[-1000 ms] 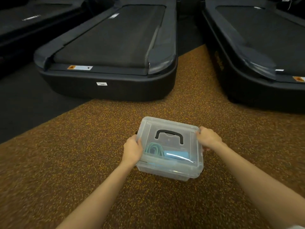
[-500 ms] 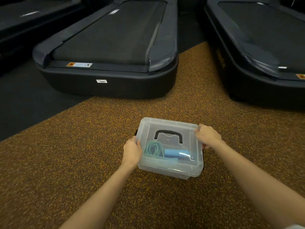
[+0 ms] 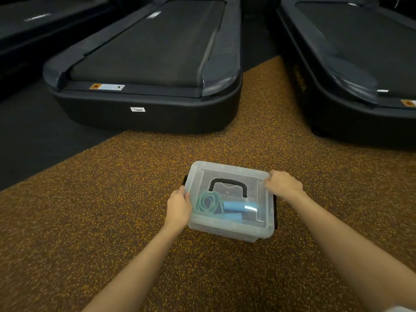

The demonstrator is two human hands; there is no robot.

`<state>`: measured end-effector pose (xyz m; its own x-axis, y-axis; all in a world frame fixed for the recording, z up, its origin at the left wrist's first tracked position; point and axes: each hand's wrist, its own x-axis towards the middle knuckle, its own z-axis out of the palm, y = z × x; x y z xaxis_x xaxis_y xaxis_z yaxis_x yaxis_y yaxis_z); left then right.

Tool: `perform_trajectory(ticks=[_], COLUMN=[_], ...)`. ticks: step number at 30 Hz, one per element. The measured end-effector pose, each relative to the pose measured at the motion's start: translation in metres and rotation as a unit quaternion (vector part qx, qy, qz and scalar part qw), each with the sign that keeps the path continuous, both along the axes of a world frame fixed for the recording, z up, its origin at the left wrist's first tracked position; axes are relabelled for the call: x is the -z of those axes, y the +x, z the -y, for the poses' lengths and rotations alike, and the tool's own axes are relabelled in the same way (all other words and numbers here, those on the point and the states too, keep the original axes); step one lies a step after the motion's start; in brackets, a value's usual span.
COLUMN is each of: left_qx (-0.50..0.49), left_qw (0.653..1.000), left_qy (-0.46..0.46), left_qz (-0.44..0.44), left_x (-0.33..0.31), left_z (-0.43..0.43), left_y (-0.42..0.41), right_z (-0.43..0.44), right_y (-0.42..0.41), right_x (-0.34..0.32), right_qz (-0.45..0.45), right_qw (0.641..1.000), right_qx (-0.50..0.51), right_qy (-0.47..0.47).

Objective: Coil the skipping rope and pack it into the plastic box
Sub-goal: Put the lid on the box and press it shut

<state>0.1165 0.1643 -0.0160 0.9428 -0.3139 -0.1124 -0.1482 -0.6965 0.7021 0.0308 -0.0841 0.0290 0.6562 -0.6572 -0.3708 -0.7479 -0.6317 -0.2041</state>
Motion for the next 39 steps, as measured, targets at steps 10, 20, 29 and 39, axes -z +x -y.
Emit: perform_trajectory(ticks=[10,20,29,39], left_qx=[-0.003,-0.007,-0.011,-0.010], left_qw=[1.000,1.000,1.000,1.000], left_qy=[-0.005,-0.014,-0.014,0.001], left_qz=[-0.012,-0.005,-0.002,0.027], left_x=[0.005,0.008,0.011,0.013], left_z=[0.000,0.001,0.000,0.001], left_y=[0.003,0.002,0.002,0.002], right_z=[0.009,0.017,-0.012,-0.031], right_y=[-0.029,-0.025,-0.006,-0.002], right_x=[0.002,-0.003,-0.009,0.007], right_qz=[0.078,0.035,0.005,-0.009], right_qw=[0.889,0.920,0.986,0.989], right_qx=[0.177,0.155,0.114,0.145], right_qy=[0.416,0.359,0.124,-0.025])
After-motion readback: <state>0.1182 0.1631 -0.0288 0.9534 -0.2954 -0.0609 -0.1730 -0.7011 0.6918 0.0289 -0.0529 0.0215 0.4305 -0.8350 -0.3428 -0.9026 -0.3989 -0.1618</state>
